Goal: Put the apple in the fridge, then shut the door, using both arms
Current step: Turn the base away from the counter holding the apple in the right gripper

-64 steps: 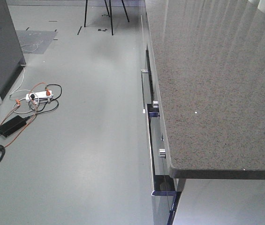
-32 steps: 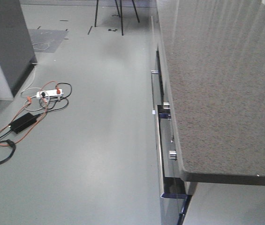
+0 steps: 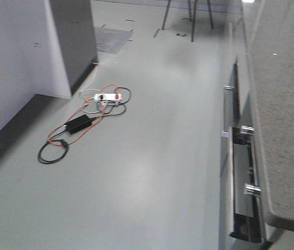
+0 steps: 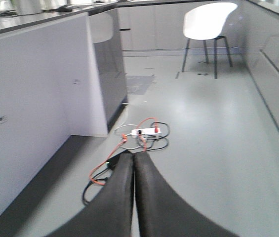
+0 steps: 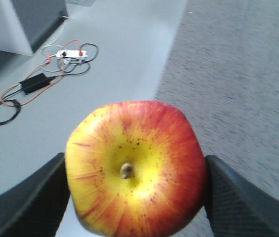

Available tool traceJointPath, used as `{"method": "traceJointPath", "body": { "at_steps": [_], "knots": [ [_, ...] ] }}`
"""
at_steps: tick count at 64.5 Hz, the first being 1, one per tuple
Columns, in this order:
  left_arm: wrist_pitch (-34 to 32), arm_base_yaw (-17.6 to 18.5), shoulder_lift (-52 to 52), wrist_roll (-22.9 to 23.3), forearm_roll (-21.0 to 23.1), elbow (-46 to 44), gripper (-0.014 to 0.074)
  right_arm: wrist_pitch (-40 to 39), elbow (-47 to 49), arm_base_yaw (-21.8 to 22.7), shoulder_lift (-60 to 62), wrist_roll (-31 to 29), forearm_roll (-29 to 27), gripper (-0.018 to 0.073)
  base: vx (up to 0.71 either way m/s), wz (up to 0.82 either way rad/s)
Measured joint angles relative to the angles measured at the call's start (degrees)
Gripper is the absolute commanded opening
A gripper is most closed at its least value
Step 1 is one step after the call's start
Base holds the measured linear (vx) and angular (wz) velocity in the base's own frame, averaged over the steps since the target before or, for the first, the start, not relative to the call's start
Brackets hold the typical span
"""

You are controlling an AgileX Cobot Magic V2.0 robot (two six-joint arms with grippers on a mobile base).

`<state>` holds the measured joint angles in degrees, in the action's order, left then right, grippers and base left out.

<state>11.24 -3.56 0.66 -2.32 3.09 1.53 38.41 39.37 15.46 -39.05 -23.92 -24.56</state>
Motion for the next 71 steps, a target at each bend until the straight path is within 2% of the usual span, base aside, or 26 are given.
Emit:
{"method": "traceJointPath", "body": {
  "at_steps": [71],
  "knots": [
    [0.00, 0.00, 0.00, 0.00, 0.00, 0.00, -0.0006, 0.00, 0.00, 0.00, 0.00, 0.00, 0.00, 0.0225, 0.03, 0.46]
  ]
}}
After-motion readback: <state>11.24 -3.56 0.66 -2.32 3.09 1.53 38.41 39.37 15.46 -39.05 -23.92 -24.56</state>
